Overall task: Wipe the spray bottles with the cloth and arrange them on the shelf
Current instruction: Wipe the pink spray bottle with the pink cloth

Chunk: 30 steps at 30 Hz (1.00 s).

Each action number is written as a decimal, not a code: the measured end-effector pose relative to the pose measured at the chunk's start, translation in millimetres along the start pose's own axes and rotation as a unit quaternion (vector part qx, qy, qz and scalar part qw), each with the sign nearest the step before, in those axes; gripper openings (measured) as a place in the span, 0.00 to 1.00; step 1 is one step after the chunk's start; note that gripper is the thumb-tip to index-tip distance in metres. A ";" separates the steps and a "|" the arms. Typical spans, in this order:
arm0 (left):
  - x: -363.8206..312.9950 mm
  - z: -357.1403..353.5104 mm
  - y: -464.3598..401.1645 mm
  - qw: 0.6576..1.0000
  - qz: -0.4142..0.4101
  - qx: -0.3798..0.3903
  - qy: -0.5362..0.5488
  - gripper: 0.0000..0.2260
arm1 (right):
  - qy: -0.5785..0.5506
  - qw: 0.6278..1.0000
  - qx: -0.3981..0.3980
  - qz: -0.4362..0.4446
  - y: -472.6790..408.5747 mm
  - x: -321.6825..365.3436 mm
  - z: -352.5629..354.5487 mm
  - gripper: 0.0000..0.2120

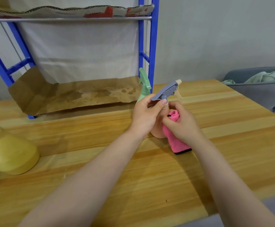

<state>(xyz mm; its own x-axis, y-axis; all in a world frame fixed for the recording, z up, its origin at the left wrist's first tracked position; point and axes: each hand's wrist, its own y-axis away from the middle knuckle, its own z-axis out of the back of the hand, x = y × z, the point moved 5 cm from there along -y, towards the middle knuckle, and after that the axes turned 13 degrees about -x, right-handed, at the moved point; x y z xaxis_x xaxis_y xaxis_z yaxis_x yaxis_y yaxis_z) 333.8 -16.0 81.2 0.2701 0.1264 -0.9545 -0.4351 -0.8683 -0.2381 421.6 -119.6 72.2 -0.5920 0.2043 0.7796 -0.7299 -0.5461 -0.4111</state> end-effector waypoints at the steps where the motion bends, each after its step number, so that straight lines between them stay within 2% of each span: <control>1: 0.3 -0.3 -1.2 1.000 -0.012 -0.001 -0.015 0.09 | -0.007 1.000 -0.001 -0.001 0.6 -1.6 0.4 0.17; 6: 4.2 -4.7 -2.6 0.995 -0.060 0.001 -0.082 0.09 | -0.029 1.000 -0.010 0.006 2.5 -5.1 0.9 0.14; 10: 4.0 -5.2 -2.6 0.992 -0.068 0.009 -0.103 0.10 | 0.002 1.000 -0.011 0.000 2.8 -7.1 2.0 0.18; 13: 3.1 0.0 -0.9 0.985 -0.078 0.034 -0.153 0.12 | 0.014 0.999 -0.051 -0.014 7.0 -8.4 8.5 0.19; 16: 0.9 16.6 5.0 0.975 -0.096 0.040 -0.198 0.17 | 0.004 0.996 -0.089 -0.019 13.9 -5.1 17.6 0.11; 18: -2.0 33.0 11.0 0.972 -0.106 0.035 -0.207 0.16 | -0.004 0.995 -0.096 -0.023 20.2 0.8 22.1 0.05; 22: -15.2 73.3 27.1 0.965 -0.108 0.029 -0.237 0.12 | -0.010 0.997 -0.076 -0.010 34.8 24.9 17.9 0.12; 26: -32.0 124.5 46.9 0.956 -0.119 0.006 -0.270 0.10 | -0.073 0.994 -0.076 -0.031 50.7 57.1 -4.8 0.18; 30: -44.5 185.5 66.4 0.936 -0.139 -0.040 -0.322 0.10 | -0.108 0.993 -0.032 -0.032 65.5 92.1 -43.8 0.20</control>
<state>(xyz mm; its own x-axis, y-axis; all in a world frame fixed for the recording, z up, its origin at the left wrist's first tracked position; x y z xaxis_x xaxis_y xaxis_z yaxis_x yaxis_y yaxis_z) 133.6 9.7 74.5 -0.2223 0.5927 -0.7741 -0.3526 -0.7891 -0.5030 304.3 -101.0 96.4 -0.4625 0.0539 0.8850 -0.7873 -0.4841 -0.3819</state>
